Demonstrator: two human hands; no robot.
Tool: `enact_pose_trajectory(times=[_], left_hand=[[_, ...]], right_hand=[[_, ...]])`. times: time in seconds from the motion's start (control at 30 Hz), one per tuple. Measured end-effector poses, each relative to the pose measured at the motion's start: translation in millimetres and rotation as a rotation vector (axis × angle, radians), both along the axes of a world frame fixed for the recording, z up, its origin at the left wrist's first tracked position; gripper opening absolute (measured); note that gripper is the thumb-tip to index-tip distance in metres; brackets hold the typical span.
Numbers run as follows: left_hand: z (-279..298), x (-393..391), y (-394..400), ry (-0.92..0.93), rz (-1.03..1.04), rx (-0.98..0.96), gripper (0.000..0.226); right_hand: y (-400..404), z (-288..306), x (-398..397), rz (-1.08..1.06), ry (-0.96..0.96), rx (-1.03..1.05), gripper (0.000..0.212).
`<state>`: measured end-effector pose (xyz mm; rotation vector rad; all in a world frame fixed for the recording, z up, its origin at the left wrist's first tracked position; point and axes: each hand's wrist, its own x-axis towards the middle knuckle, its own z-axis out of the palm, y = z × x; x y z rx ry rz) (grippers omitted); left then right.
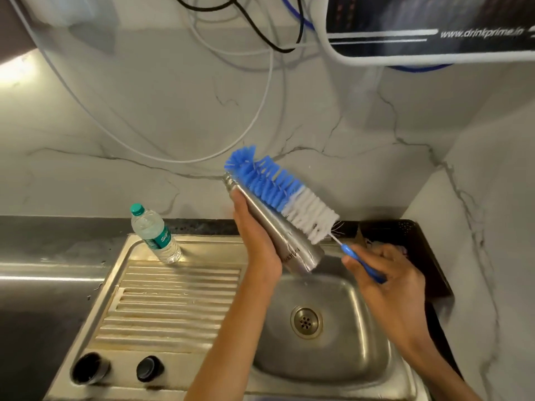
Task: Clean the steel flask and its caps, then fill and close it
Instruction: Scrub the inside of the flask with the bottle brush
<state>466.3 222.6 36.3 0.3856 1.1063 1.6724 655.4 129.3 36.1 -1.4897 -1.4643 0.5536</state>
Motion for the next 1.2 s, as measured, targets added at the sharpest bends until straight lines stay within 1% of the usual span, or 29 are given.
enact_pose_trajectory(times=[0.07,0.13,0.17,0.23,0.3,0.33,0.37,0.43,0.5,0.53,0.6,0.67,0.7,0.77,0.83,0.9,0.97,1.07,1.1,1.2], left_hand=[[8,-17,10,-0.014,0.076,-0.01,0.07],[15,-39,20,-0.005,0.138,-0.034,0.074],[15,-42,20,0.012,0.158,-0.07,0.073],[7,-33,10,0.055,0.119,-0.146,0.071],[3,-13,-5,0.038,0.016,-0.205,0.069],[2,-7,-8,0.012,-0.02,-0.217,0.069],[2,-5,-8,-0.015,-0.034,-0.22,0.068],[4,-14,2,-0.033,-0.014,-0.157,0.071],[13,-27,12,-0.014,0.017,-0.058,0.075],[15,-28,13,0.005,0.013,-0.018,0.077],[8,-15,1,0.066,-0.047,-0.019,0.077],[-5,5,-20,0.074,-0.127,-0.052,0.081],[-5,12,-27,0.064,-0.141,-0.052,0.083],[2,7,-20,0.071,-0.111,-0.056,0.08],[17,-13,1,0.074,0.019,-0.086,0.069],[23,-23,12,0.106,0.139,-0.149,0.064],[13,-14,5,0.063,0.129,-0.183,0.065],[5,10,-15,-0.096,0.011,-0.292,0.064],[7,12,-16,-0.12,-0.008,-0.284,0.064],[18,-8,-2,-0.058,0.041,-0.235,0.062]], right_hand=[[-8,-8,8,0.002,-0.146,0.093,0.034],[-15,-20,20,-0.027,-0.326,0.226,0.027],[-15,-24,24,-0.049,-0.382,0.269,0.023],[-14,-25,21,-0.073,-0.436,0.301,0.026],[-14,-22,10,-0.05,-0.409,0.259,0.028],[-15,-19,5,-0.034,-0.332,0.212,0.026],[-16,-17,3,-0.024,-0.215,0.155,0.023],[-24,-18,2,-0.005,0.005,0.029,0.025],[-28,-23,3,0.04,0.114,-0.088,0.031],[-28,-25,2,0.061,0.13,-0.119,0.031],[-21,-26,0,0.079,0.088,-0.111,0.027],[-12,-23,-2,0.054,0.043,-0.067,0.027],[-11,-20,-1,0.034,0.05,-0.057,0.028],[-17,-17,6,0.001,0.017,-0.02,0.03],[-29,-20,13,-0.005,-0.032,0.005,0.034],[-34,-27,15,-0.001,-0.055,-0.012,0.037],[-32,-31,8,0.0,-0.07,-0.023,0.031],[-23,-29,-5,-0.018,-0.109,-0.071,0.023],[-22,-28,-6,-0.021,-0.126,-0.083,0.024],[-24,-28,-1,-0.008,-0.195,-0.069,0.024]])
